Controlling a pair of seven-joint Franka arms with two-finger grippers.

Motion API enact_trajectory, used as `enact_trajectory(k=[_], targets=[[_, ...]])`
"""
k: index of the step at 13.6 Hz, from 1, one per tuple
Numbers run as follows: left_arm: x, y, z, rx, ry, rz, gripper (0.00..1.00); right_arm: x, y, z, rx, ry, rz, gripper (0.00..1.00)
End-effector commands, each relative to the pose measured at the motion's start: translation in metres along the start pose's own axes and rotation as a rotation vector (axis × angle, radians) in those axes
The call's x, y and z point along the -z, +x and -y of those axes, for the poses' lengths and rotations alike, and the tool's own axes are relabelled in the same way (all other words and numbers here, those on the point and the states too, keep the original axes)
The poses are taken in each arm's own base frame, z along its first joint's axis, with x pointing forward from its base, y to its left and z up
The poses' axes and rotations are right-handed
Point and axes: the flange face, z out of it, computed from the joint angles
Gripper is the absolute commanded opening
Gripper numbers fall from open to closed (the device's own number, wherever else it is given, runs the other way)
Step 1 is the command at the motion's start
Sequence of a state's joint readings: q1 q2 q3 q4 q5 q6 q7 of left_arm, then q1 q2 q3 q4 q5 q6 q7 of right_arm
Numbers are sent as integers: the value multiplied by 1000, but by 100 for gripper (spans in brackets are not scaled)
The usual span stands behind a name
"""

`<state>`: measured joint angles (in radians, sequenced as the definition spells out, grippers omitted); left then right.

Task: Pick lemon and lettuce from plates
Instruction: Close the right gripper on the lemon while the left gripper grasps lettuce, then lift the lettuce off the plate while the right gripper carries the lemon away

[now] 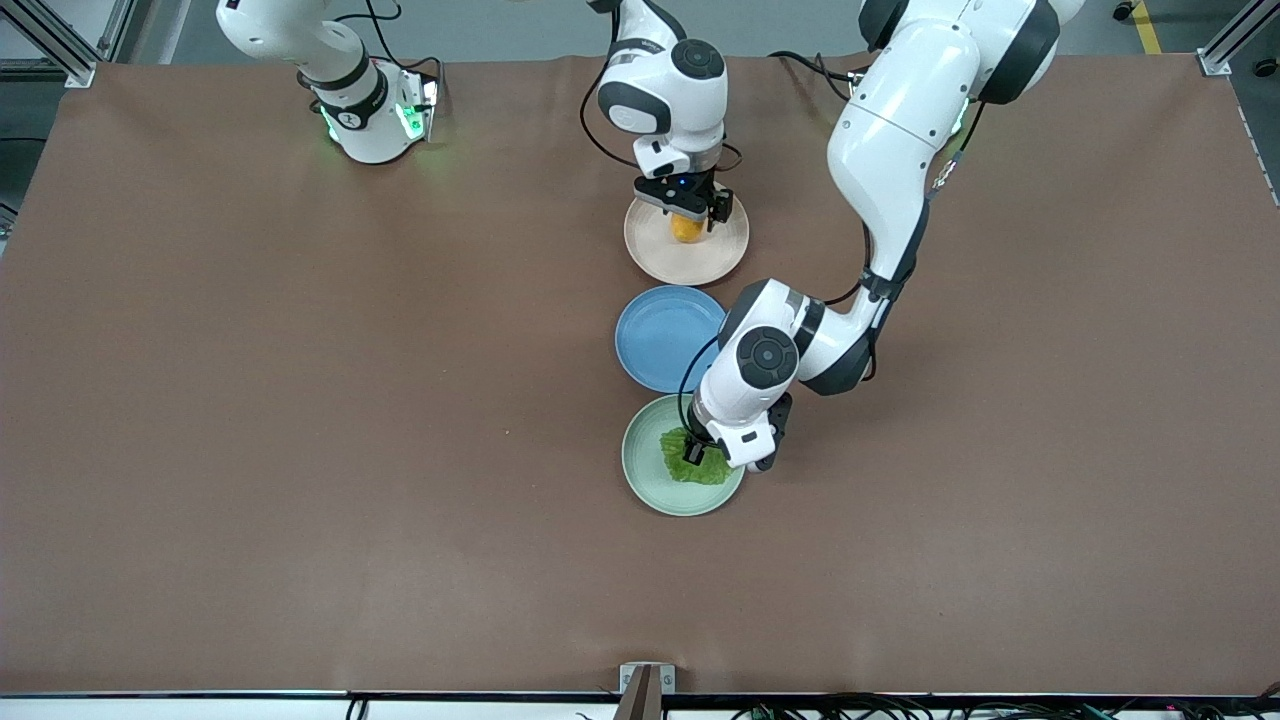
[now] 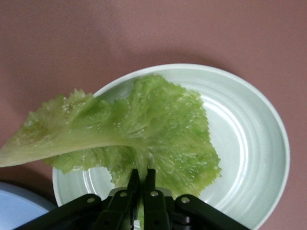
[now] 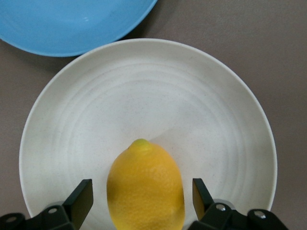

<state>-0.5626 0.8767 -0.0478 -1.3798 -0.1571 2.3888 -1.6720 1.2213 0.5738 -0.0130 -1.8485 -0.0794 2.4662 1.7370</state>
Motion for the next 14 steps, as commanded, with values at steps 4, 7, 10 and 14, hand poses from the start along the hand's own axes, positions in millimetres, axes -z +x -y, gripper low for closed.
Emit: enact_trajectory(k=[4, 7, 10, 14], targets=[[101, 8, -11, -1, 16, -4, 3, -9, -2, 3, -9, 10, -19, 85], [164, 30, -16, 15, -8, 2, 3, -8, -1, 3, -17, 10, -17, 67], [202, 71, 2, -31, 83, -3, 3, -2, 12, 7, -67, 18, -19, 11], [215, 137, 54, -155, 145, 3, 3, 34, 65, 11, -57, 2, -29, 0]])
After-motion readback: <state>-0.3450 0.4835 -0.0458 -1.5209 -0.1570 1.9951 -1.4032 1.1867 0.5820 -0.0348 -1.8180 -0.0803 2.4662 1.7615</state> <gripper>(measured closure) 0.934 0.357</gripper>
